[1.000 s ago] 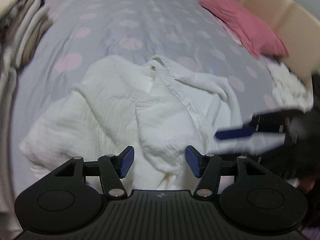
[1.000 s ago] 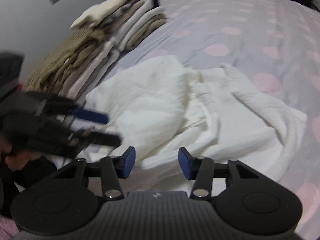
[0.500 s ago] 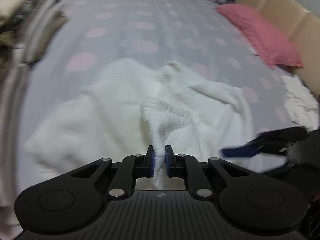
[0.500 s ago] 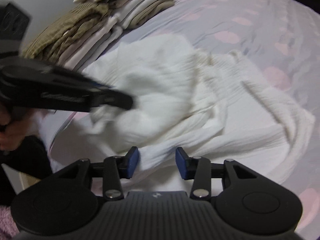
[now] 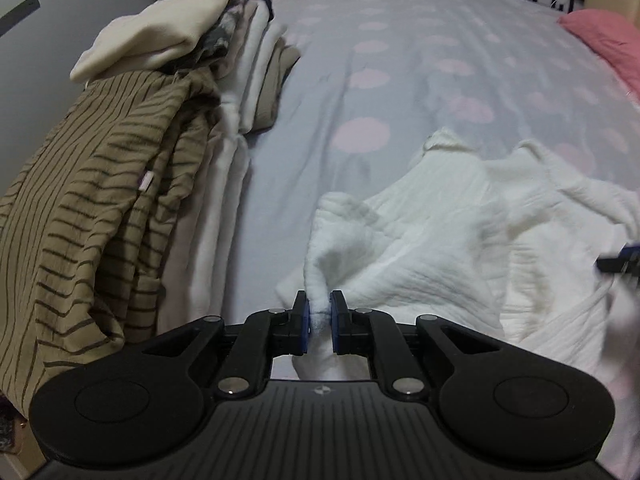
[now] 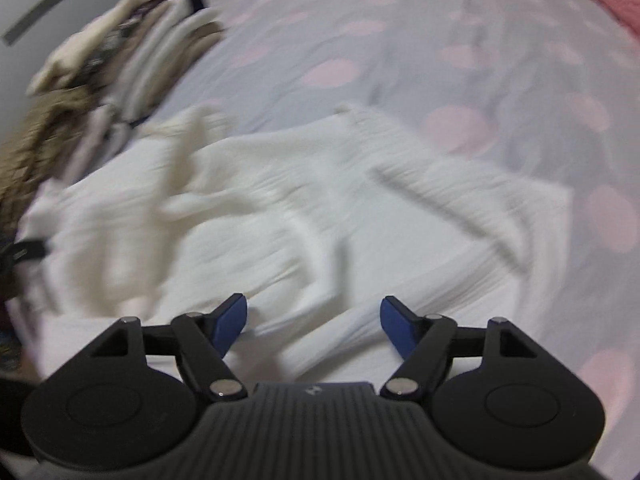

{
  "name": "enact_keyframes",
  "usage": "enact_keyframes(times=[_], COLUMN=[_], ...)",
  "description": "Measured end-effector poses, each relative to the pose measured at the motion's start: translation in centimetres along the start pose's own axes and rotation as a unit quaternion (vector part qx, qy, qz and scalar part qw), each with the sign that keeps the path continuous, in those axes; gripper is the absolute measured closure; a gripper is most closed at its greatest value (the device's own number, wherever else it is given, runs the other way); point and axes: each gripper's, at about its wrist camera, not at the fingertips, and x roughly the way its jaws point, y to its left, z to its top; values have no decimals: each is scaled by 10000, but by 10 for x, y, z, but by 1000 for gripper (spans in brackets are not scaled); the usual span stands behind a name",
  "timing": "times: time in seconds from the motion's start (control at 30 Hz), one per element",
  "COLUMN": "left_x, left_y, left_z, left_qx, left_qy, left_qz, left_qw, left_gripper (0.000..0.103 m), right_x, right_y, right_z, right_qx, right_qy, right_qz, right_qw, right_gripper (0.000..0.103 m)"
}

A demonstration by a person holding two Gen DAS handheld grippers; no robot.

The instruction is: Fold clothes

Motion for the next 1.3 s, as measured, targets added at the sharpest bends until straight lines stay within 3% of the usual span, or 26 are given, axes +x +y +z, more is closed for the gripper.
enact_keyframes(times=[0.23, 0.33, 0.5, 0.57, 0.6, 0.63, 0.67, 0.9, 1.13, 1.23, 1.3], left_x=[11, 15, 20, 21, 21, 20, 18, 1, -19, -20, -16], left_y=[-1, -1, -3, -4, -5, -5, -6, -13, -34, -46, -49], left_z=[-2, -1, -1, 0, 2, 4, 6, 14, 9, 2, -4], left_qx=[121, 100, 188, 196, 178, 164, 165, 219, 401, 654, 791], left_qy=[34, 66, 48, 33, 19, -15, -64, -388, -326, -213, -84], left_qz=[-68, -62, -26, -31, -43, -55, -58, -236, -856, -1011, -958], left_qw=[9999, 9999, 9998, 9998, 9998, 9998, 9998, 9987, 9950, 9925, 9922], left_gripper=[95, 95, 95, 95, 95, 95, 95, 95, 95, 95, 95], right_x=[7, 16, 39, 42, 41, 38, 33, -26, -125, -154, -160], right_y=[-46, -68, -84, -72, -65, -58, -53, -63, -105, -133, -153], right_z=[20, 27, 26, 25, 24, 25, 26, 30, 17, 1, -11], right_qx=[7, 189, 634, 269, 85, -101, -204, 46, 328, 537, 893], right_qy=[-324, -192, 80, 85, 75, 51, 8, -425, -1149, -1106, -948], right_qz=[-1245, -1357, -1049, -1141, -1149, -1120, -1120, -1514, -2603, -3034, -3040], right_qw=[9917, 9904, 9924, 9931, 9933, 9936, 9935, 9875, 9581, 9449, 9437], right_gripper=[14, 8, 7, 21, 45, 80, 93, 92, 92, 92, 92])
